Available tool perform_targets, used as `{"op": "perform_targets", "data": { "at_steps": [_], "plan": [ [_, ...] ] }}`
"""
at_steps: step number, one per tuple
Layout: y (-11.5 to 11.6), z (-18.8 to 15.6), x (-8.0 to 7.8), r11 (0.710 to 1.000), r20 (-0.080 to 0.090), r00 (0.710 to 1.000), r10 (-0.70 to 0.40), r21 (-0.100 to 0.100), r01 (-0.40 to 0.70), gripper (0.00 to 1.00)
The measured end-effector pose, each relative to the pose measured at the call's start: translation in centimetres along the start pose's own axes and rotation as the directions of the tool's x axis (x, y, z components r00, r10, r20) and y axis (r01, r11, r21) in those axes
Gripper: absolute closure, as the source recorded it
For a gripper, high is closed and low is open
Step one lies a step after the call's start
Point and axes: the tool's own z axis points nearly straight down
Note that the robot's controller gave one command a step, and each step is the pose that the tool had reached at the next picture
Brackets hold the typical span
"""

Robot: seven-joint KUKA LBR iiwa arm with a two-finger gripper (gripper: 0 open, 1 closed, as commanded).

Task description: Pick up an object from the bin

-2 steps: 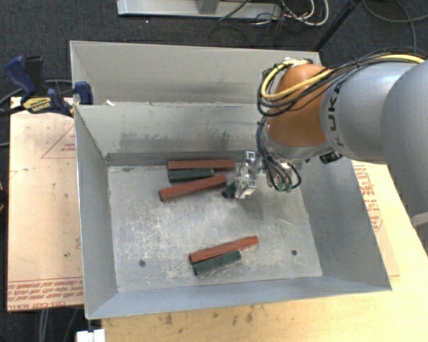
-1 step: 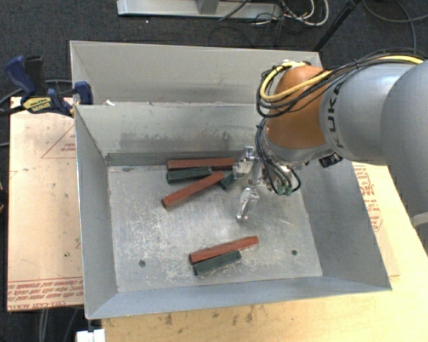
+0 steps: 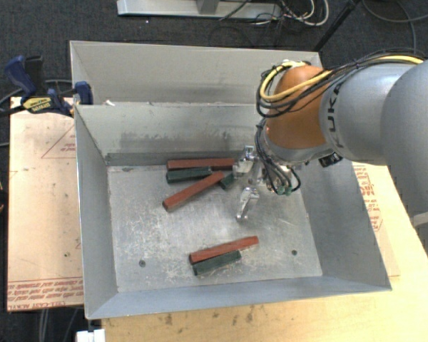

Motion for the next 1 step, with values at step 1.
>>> {"op": "perform_targets", "data": {
  "at_steps": [1],
  "plan": [
    [2.79,-1.63,-0.72,0.996,-0.011,0.996,0.093,0.007,-0.093,0.0]
  ]
}}
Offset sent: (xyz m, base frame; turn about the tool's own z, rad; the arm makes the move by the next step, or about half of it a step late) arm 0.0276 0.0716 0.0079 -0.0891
